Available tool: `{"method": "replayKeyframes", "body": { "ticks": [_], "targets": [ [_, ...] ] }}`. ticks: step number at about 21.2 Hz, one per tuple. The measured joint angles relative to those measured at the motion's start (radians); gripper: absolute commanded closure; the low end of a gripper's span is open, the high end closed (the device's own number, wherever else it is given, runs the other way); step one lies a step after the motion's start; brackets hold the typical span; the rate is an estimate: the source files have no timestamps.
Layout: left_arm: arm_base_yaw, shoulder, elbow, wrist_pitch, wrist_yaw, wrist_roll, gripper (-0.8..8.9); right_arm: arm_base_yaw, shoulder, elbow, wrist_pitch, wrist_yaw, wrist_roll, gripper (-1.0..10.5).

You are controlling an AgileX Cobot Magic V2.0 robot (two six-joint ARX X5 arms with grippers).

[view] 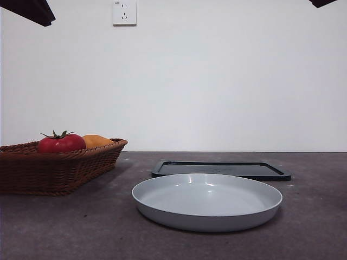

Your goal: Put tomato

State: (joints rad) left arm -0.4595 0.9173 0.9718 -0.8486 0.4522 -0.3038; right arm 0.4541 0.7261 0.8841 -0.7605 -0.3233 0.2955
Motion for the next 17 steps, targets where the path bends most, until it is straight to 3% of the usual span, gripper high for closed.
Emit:
{"method": "replayKeyframes", "body": {
  "ticks": [1, 4, 5, 14, 17],
  "targets": [
    [0.0, 0.0, 0.0, -0.005, 0.0, 0.0, 6.96, 0.002, 0.0, 0.0, 0.0, 0.0, 0.0, 7.2],
    [0.0, 0.0, 0.0, -0.008, 0.0, 0.001, 2.71, 0.002, 0.0, 0.0, -0.006, 0.001, 0.0, 3.9],
    [0.0, 0.0, 0.0, -0.008, 0.0, 0.002, 2.16, 0.002, 0.0, 0.0, -0.009, 0.0, 0.0, 3.5],
    [0.004, 0.001, 0.001, -0.006, -0.002, 0.008, 2.05, 0.002, 0.0, 0.0, -0.01, 0.0, -0.002, 3.5],
    [0.042, 0.05, 0.055, -0.04, -0.047, 0.035, 2.06, 0.002, 0.0, 0.0, -0.01, 0.0, -0.002, 3.5]
  ]
}}
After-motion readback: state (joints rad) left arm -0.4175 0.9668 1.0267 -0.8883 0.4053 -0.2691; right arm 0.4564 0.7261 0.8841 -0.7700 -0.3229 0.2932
